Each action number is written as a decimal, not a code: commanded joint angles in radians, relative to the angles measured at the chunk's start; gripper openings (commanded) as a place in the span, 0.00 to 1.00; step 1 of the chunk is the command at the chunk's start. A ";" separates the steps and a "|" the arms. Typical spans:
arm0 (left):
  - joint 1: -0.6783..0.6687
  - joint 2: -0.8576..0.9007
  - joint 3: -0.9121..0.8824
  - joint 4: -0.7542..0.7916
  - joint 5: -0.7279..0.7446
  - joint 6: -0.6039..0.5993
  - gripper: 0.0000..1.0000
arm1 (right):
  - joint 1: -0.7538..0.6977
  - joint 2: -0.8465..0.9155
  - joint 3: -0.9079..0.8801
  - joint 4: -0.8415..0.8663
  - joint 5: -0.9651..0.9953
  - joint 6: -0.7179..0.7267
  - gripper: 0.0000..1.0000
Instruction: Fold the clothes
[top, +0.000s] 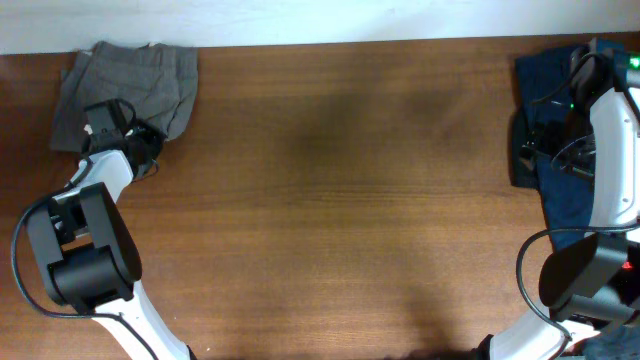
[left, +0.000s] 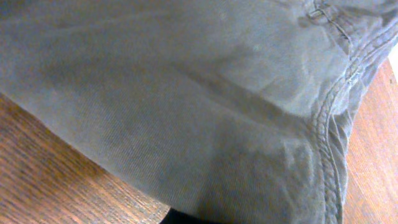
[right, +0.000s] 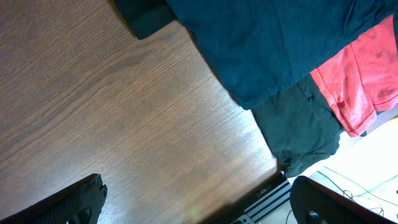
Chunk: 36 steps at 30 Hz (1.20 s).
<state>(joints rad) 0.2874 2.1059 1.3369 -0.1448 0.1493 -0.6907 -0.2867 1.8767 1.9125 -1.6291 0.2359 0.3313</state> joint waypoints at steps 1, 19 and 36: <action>-0.006 0.016 0.029 0.013 -0.015 0.034 0.00 | -0.003 0.000 -0.002 -0.001 0.019 -0.002 0.99; -0.003 -0.009 0.060 -0.133 0.045 0.075 0.04 | -0.003 0.000 -0.002 -0.001 0.019 -0.002 0.99; -0.002 -0.355 0.079 -0.366 -0.073 0.211 0.19 | -0.003 0.000 -0.002 -0.001 0.019 -0.002 0.99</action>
<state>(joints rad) 0.2871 1.8263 1.3903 -0.5190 0.1406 -0.5411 -0.2867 1.8767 1.9125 -1.6291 0.2359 0.3317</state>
